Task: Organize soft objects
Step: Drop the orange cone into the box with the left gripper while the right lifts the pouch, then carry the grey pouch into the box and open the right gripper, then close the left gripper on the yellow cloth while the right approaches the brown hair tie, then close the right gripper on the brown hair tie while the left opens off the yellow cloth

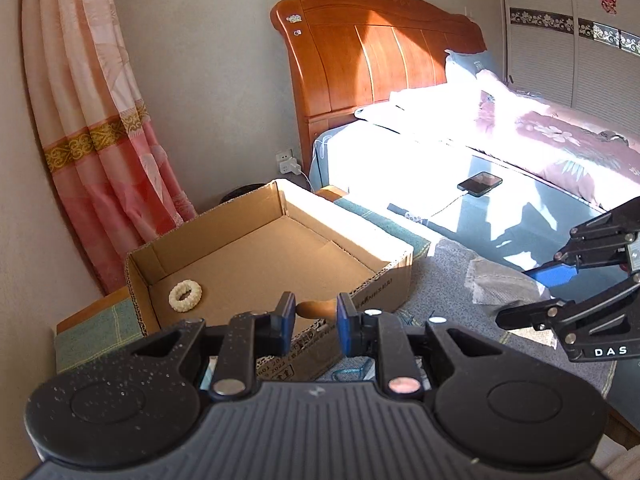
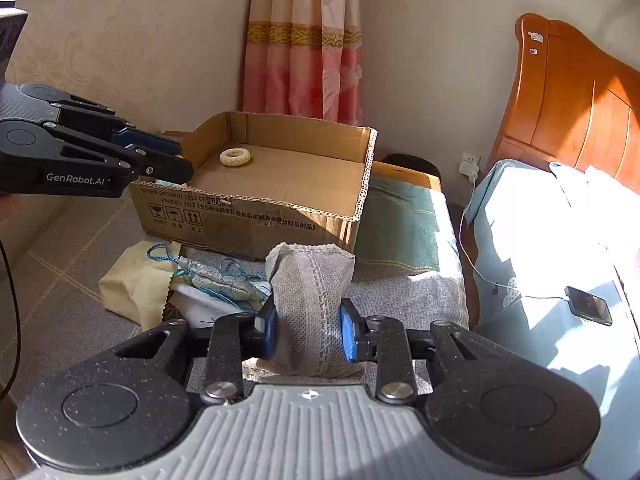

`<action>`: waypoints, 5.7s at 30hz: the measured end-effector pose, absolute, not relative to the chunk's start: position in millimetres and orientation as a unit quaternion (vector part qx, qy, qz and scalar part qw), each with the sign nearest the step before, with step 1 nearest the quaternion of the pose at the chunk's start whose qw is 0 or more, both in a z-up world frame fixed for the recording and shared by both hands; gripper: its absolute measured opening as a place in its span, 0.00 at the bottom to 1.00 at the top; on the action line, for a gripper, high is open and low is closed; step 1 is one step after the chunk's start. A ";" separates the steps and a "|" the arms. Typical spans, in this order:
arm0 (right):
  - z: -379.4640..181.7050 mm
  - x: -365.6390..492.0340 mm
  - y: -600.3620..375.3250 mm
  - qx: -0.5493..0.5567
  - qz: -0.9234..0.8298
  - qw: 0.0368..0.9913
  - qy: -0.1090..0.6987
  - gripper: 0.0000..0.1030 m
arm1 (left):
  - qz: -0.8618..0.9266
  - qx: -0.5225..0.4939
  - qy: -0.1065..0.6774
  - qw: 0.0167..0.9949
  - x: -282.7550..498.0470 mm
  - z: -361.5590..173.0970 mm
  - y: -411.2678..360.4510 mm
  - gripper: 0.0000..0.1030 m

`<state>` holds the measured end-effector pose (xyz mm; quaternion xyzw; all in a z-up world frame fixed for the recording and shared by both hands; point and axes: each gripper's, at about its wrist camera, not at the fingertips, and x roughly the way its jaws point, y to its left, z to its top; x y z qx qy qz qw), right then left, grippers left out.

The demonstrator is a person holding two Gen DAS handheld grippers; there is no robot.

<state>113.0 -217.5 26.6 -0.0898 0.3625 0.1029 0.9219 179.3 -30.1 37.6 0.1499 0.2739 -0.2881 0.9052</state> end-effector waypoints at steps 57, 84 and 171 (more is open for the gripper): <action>54.4 332.0 -143.1 -0.101 0.126 0.927 0.340 1.00 | -0.069 0.043 0.295 0.952 145.1 10.6 57.6 0.99; 7.9 181.4 -201.3 -0.052 0.030 0.921 0.386 1.00 | -0.079 0.031 0.314 0.946 133.8 -2.4 59.7 0.99; -60.5 110.0 -102.0 -0.173 0.218 0.886 0.371 0.44 | -0.168 0.040 0.350 0.921 140.6 -35.1 50.5 0.93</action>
